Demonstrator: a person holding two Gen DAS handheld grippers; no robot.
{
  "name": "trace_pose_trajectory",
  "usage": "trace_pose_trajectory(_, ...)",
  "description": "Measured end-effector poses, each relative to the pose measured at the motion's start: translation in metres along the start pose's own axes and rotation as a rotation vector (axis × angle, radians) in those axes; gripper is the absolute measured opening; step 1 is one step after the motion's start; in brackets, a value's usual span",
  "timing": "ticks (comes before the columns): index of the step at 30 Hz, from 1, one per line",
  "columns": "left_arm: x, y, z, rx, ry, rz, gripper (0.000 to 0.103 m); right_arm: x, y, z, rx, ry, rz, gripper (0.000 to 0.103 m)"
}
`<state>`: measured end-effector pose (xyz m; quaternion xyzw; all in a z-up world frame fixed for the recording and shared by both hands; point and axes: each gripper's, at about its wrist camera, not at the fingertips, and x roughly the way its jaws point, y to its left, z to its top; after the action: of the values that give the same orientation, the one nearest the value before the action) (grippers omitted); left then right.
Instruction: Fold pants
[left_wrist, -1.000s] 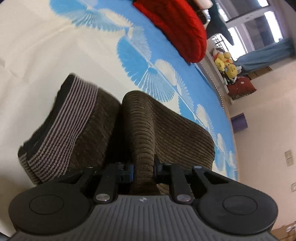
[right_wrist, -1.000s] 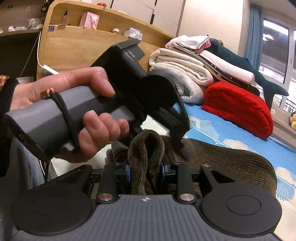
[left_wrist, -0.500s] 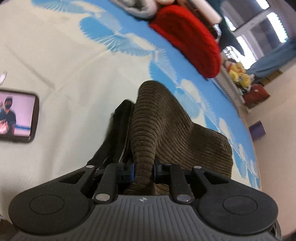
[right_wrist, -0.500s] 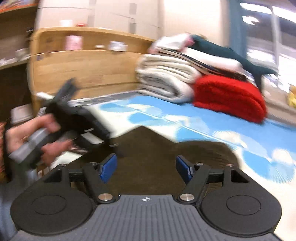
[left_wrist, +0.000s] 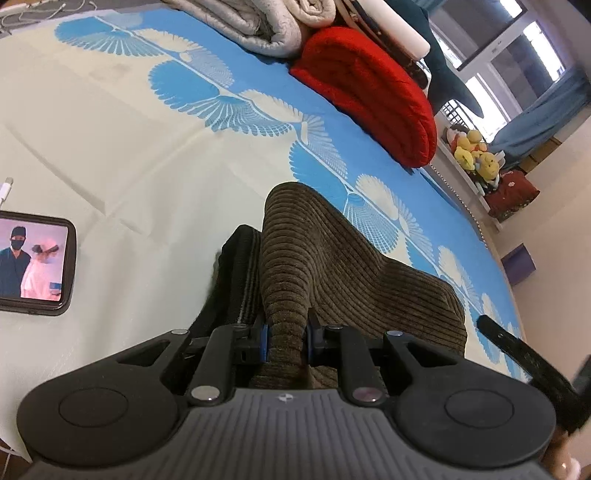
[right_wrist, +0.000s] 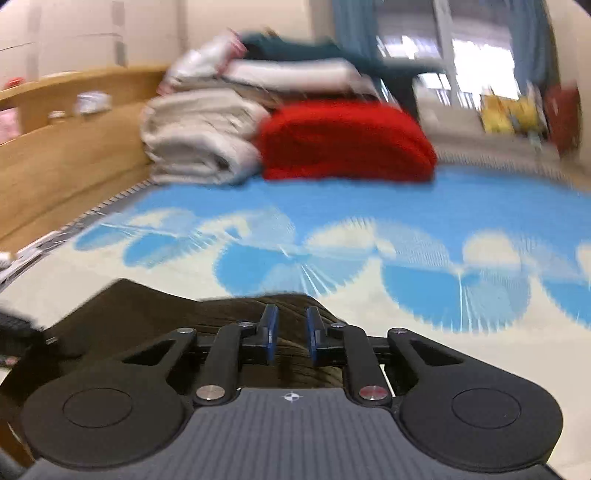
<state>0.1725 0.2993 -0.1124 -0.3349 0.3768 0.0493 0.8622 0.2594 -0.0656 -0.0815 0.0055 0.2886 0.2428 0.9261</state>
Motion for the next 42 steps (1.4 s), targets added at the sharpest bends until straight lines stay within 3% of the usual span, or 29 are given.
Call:
trace_pose_trajectory(2,0.003,0.005,0.001,-0.007,0.006,-0.011,0.02,0.011,-0.028,-0.001,0.116,0.033,0.036,0.018)
trace_pose_trajectory(6,0.007,0.008,0.003,-0.021,0.015,-0.018,0.02,0.04,-0.087,-0.01,0.381,0.159,0.151,0.036)
trace_pose_trajectory(11,0.008,0.003,0.001,-0.016,0.01,0.005,0.021,0.076,-0.133,-0.031,0.754,0.264,0.27,0.036)
trace_pose_trajectory(13,0.01,0.004,0.0,-0.018,0.011,0.008,0.022,0.088,-0.135,-0.036,0.807,0.273,0.284,0.03)
trace_pose_trajectory(15,0.01,0.005,0.001,-0.021,0.014,0.009,0.023,0.096,-0.13,-0.032,0.778,0.246,0.292,0.021)
trace_pose_trajectory(16,0.01,0.004,0.001,-0.023,0.015,0.007,0.023,0.1,-0.126,-0.028,0.752,0.223,0.277,0.011)
trace_pose_trajectory(18,0.004,0.002,0.002,-0.019,0.012,-0.004,0.024,0.114,-0.121,-0.02,0.715,0.248,0.261,0.01)
trace_pose_trajectory(19,-0.002,-0.001,0.002,-0.009,-0.004,-0.004,0.029,0.116,-0.122,-0.018,0.72,0.256,0.261,0.014)
trace_pose_trajectory(21,-0.02,-0.007,0.0,0.028,-0.056,0.007,0.049,0.113,-0.13,-0.012,0.744,0.266,0.271,0.015)
trace_pose_trajectory(23,-0.044,-0.016,-0.006,0.045,-0.129,0.02,0.075,0.099,-0.142,-0.004,0.72,0.241,0.298,0.023)
trace_pose_trajectory(25,-0.062,-0.029,-0.011,0.047,-0.162,0.027,0.085,0.083,-0.153,0.005,0.669,0.206,0.314,0.042)
trace_pose_trajectory(28,-0.084,-0.058,-0.027,0.042,-0.18,0.031,0.089,0.065,-0.166,0.007,0.633,0.193,0.34,0.046)
trace_pose_trajectory(31,-0.089,-0.096,-0.059,0.073,-0.114,-0.021,0.089,0.058,-0.173,0.002,0.629,0.221,0.337,0.046)
trace_pose_trajectory(36,-0.058,-0.141,-0.13,0.034,0.095,-0.147,0.089,0.047,-0.174,-0.005,0.612,0.238,0.349,0.046)
trace_pose_trajectory(38,-0.034,-0.153,-0.152,0.01,0.169,-0.154,0.089,0.048,-0.172,-0.006,0.611,0.256,0.36,0.045)
trace_pose_trajectory(42,0.003,-0.162,-0.165,-0.052,0.209,-0.123,0.088,0.059,-0.163,-0.007,0.541,0.301,0.362,0.042)
